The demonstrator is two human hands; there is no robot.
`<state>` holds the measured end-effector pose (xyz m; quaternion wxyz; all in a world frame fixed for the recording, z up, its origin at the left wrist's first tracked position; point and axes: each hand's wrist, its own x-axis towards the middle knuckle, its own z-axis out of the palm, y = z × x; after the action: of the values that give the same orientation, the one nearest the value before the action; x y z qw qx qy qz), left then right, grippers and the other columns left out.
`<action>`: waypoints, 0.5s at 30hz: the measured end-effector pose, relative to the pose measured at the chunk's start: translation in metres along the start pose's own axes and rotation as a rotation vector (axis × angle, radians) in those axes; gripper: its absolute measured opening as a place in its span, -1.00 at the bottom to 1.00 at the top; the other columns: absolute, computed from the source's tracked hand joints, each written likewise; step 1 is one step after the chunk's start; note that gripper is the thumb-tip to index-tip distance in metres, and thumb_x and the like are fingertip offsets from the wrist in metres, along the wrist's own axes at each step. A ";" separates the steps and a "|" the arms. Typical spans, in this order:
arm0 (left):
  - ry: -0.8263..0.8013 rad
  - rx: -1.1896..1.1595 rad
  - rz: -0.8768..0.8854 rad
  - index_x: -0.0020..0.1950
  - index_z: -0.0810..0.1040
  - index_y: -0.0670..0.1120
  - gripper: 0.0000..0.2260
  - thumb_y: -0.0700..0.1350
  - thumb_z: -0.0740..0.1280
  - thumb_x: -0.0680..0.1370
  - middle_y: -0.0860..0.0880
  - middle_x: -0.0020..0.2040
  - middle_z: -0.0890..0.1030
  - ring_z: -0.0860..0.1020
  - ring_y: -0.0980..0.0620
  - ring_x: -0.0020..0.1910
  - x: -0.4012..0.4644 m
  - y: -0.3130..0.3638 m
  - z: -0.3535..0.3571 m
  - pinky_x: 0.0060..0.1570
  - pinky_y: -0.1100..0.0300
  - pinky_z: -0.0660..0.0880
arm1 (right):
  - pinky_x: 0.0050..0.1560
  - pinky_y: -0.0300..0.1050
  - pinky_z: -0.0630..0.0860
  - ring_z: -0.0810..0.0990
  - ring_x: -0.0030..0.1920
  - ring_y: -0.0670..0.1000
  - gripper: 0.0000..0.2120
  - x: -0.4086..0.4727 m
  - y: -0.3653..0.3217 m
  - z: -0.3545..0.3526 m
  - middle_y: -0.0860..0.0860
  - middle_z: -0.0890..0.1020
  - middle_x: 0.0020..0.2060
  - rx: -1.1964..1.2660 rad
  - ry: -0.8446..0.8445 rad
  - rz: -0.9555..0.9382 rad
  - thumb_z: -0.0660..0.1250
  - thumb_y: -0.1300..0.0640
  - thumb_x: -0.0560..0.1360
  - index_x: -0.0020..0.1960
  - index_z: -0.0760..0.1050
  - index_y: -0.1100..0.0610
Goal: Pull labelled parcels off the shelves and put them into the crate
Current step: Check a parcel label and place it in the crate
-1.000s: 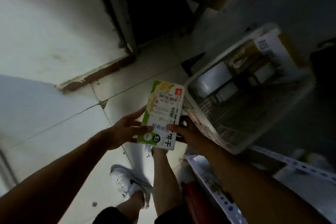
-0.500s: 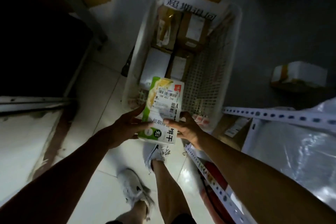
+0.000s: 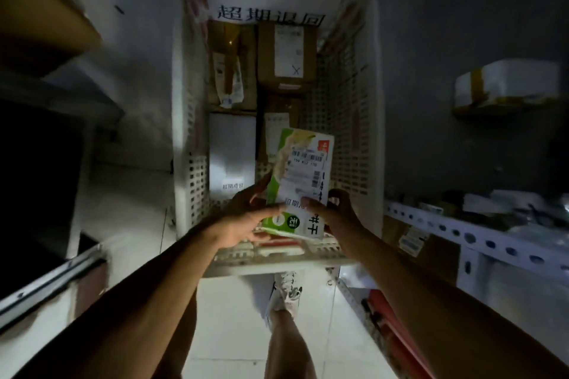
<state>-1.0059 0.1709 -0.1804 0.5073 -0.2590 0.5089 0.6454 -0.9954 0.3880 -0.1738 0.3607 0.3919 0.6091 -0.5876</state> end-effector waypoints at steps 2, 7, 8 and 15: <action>-0.019 0.020 0.018 0.52 0.27 0.31 -0.29 -0.13 0.50 0.50 0.05 0.25 0.63 0.55 -0.05 0.27 0.036 0.010 -0.003 0.07 -0.11 0.54 | 0.03 0.19 0.66 0.68 0.06 0.06 -0.38 0.027 0.000 0.000 0.02 0.63 0.15 0.060 0.036 0.006 0.53 0.04 0.40 0.30 0.24 0.08; -0.085 0.035 0.050 0.53 0.23 0.35 -0.29 -0.15 0.46 0.54 0.01 0.25 0.65 0.61 -0.06 0.22 0.126 0.024 -0.005 0.10 -0.11 0.60 | -0.15 0.23 0.68 0.70 0.09 0.13 -0.25 0.095 0.004 -0.007 0.03 0.61 0.22 0.159 0.201 -0.080 0.58 -0.14 0.35 0.40 0.29 -0.03; -0.075 0.027 0.052 0.52 0.25 0.34 -0.31 -0.15 0.46 0.54 0.01 0.26 0.64 0.60 -0.07 0.24 0.139 0.026 -0.003 0.13 -0.12 0.58 | -0.16 0.16 0.68 0.71 0.08 0.10 -0.23 0.105 0.004 -0.008 0.01 0.62 0.22 0.186 0.228 -0.109 0.58 -0.14 0.34 0.43 0.30 -0.05; -0.022 -0.051 0.102 0.56 0.21 0.26 -0.30 -0.32 0.34 0.59 0.02 0.28 0.61 0.62 0.01 0.17 0.181 0.004 -0.007 -0.01 0.03 0.66 | 0.16 0.00 0.64 0.64 0.21 0.00 -0.42 0.150 0.039 0.014 0.01 0.62 0.27 -0.011 0.394 -0.324 0.46 0.14 0.54 0.51 0.37 0.08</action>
<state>-1.0748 0.2350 -0.3350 0.4725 -0.2384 0.4993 0.6860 -1.0251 0.3824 -0.3269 0.1381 0.3941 0.7256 -0.5468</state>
